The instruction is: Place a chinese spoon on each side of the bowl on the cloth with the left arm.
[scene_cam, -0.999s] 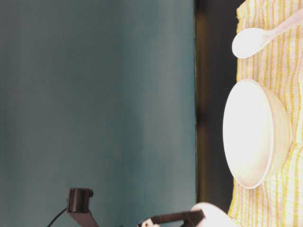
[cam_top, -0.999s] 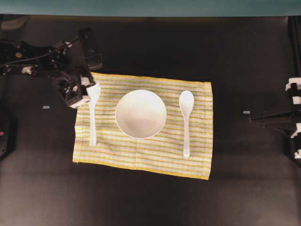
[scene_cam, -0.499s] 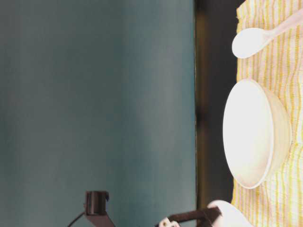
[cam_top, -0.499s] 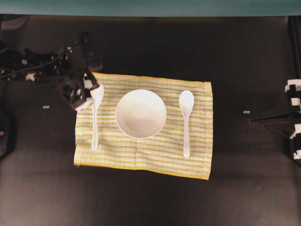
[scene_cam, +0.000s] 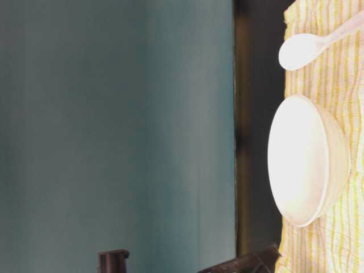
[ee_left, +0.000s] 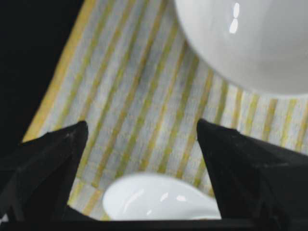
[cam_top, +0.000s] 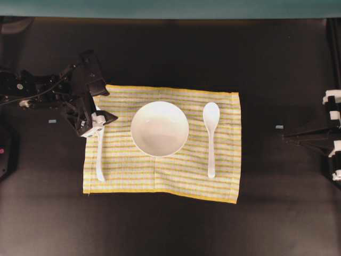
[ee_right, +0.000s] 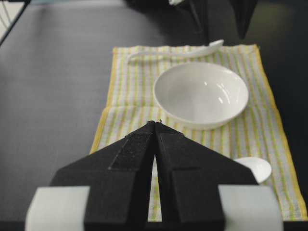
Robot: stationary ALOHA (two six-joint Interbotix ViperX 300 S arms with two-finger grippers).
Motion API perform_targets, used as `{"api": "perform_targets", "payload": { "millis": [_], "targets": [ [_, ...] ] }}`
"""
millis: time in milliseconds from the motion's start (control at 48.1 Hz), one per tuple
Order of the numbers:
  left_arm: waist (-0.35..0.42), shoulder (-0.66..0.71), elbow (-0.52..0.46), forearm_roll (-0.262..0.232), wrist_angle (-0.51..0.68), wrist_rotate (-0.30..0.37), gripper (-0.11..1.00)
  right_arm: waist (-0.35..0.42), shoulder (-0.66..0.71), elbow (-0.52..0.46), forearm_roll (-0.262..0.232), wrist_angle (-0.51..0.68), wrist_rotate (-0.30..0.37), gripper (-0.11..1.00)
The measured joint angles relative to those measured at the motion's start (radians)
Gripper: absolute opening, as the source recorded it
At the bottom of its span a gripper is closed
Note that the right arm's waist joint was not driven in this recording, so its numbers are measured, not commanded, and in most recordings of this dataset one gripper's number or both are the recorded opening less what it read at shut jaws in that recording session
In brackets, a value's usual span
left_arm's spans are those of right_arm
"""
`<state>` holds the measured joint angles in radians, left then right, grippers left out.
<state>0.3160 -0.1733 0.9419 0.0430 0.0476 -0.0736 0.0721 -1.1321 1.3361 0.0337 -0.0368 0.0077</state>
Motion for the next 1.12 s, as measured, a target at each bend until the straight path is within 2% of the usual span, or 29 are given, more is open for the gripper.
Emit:
{"api": "perform_targets", "payload": {
  "millis": [166, 374, 666, 874, 957, 1123],
  "targets": [
    [-0.015, -0.074, -0.008, 0.0, 0.023, -0.017, 0.87, 0.0, -0.003, -0.002, 0.002, 0.0, 0.0, -0.01],
    [-0.104, -0.31, -0.011, 0.0, 0.071, -0.043, 0.87, 0.0, -0.015, 0.0, 0.002, 0.018, -0.002, -0.01],
    [-0.15, -0.673, 0.158, 0.0, 0.064, -0.103, 0.86, 0.0, -0.044, 0.012, 0.002, 0.106, 0.0, -0.01],
    [-0.156, -0.91, 0.285, 0.0, -0.006, -0.141, 0.86, 0.0, -0.058, 0.014, 0.0, 0.109, 0.0, -0.01],
    [-0.156, -0.962, 0.304, 0.0, -0.002, -0.147, 0.86, 0.0, -0.058, 0.014, 0.002, 0.107, 0.0, -0.01],
    [-0.164, -0.969, 0.311, 0.0, 0.055, -0.123, 0.86, 0.0, -0.06, 0.021, 0.002, 0.109, 0.0, -0.01]
  ]
}}
